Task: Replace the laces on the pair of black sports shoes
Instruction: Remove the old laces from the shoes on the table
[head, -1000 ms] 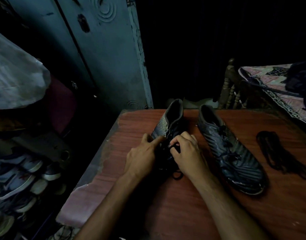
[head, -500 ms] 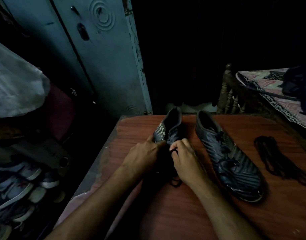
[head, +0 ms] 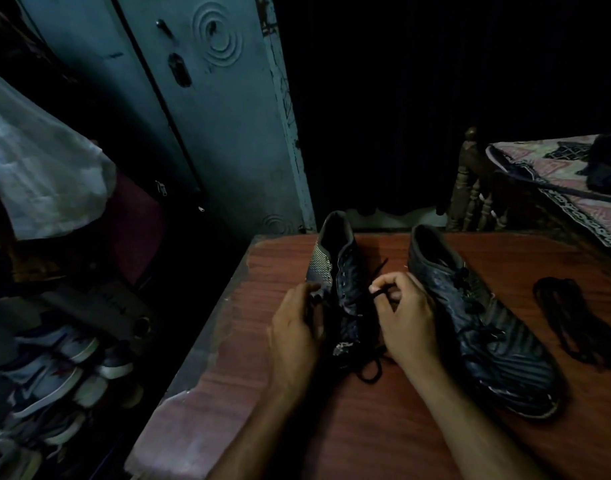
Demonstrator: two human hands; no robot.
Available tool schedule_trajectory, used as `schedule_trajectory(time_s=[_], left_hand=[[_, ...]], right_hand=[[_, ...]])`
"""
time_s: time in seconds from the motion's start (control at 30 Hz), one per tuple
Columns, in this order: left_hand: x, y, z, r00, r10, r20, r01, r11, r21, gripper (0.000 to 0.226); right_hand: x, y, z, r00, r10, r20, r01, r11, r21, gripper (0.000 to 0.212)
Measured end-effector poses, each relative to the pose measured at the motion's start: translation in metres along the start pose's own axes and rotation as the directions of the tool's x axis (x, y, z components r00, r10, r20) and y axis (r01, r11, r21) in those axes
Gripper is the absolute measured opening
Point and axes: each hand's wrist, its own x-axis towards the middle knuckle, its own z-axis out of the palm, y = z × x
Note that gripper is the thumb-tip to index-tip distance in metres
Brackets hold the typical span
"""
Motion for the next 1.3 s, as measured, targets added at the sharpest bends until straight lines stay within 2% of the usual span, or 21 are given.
schedule_trajectory(time_s=[0.07,0.2,0.3,0.33,0.4,0.47,0.5,0.6,0.7,0.8,0.9,0.97,1.03,1.13,1.23,1.3], left_hand=[[0.001,-0.007,0.002,1.000,-0.021,-0.019,0.019,0.997,-0.078,0.021],[0.001,-0.010,-0.001,1.000,-0.006,-0.004,0.006,0.991,-0.133,0.017],[-0.001,-0.007,-0.003,0.999,-0.039,0.026,0.044,0.972,-0.231,0.022],[-0.002,-0.007,-0.003,0.996,-0.072,0.049,0.083,0.958,-0.273,0.020],[-0.001,-0.010,-0.004,0.991,-0.105,0.083,0.126,0.941,-0.315,0.006],[0.001,-0.014,-0.003,0.992,-0.105,0.077,0.122,0.951,-0.283,0.007],[0.002,-0.016,-0.002,0.991,-0.109,0.080,0.128,0.951,-0.282,0.011],[0.003,-0.015,-0.002,0.988,-0.114,0.101,0.142,0.928,-0.345,0.018],[0.002,-0.013,-0.006,0.994,-0.108,0.023,0.109,0.934,-0.340,0.018],[-0.008,-0.012,-0.015,0.992,-0.124,0.007,0.122,0.961,-0.248,0.025],[-0.026,-0.017,-0.027,0.995,-0.071,0.077,0.081,0.987,-0.139,0.020],[-0.032,-0.017,-0.039,0.985,-0.026,0.170,0.039,0.997,-0.073,0.019],[-0.032,-0.009,-0.049,0.958,-0.011,0.286,0.015,1.000,-0.012,0.019],[-0.031,0.007,-0.058,0.945,0.121,0.305,-0.113,0.993,-0.042,0.020],[-0.032,0.026,-0.057,0.909,0.258,0.327,-0.243,0.966,-0.087,0.022],[-0.034,0.032,-0.055,0.874,0.316,0.369,-0.301,0.948,-0.099,0.017]], right_hand=[[0.001,-0.001,0.001,1.000,-0.001,0.017,0.001,1.000,-0.002,0.024],[-0.004,-0.003,-0.001,0.994,-0.112,0.020,0.113,0.991,-0.065,0.039],[-0.007,-0.015,-0.007,0.968,-0.249,-0.038,0.245,0.965,-0.093,0.030],[-0.010,-0.022,-0.006,0.955,-0.295,-0.012,0.293,0.953,-0.083,0.026],[-0.021,-0.033,-0.001,0.923,-0.353,0.154,0.367,0.927,-0.078,0.016],[-0.031,-0.032,0.005,0.884,-0.326,0.336,0.396,0.903,-0.166,0.018],[-0.035,-0.026,0.007,0.877,-0.307,0.368,0.403,0.889,-0.218,0.022],[-0.037,-0.009,0.003,0.896,-0.298,0.330,0.396,0.871,-0.290,0.028],[-0.039,-0.004,0.005,0.907,-0.297,0.300,0.386,0.870,-0.307,0.023],[-0.040,-0.004,0.007,0.912,-0.281,0.298,0.374,0.868,-0.327,0.026],[-0.040,-0.005,0.004,0.917,-0.255,0.306,0.359,0.862,-0.357,0.020],[-0.040,-0.009,0.002,0.928,-0.231,0.293,0.329,0.877,-0.350,0.018],[-0.041,-0.011,0.002,0.934,-0.209,0.290,0.307,0.885,-0.351,0.035],[-0.045,-0.014,0.003,0.918,-0.226,0.326,0.334,0.883,-0.328,0.058],[-0.045,-0.014,0.002,0.882,-0.273,0.384,0.404,0.856,-0.321,0.047],[-0.043,-0.014,-0.001,0.864,-0.243,0.442,0.417,0.837,-0.354,0.038]])
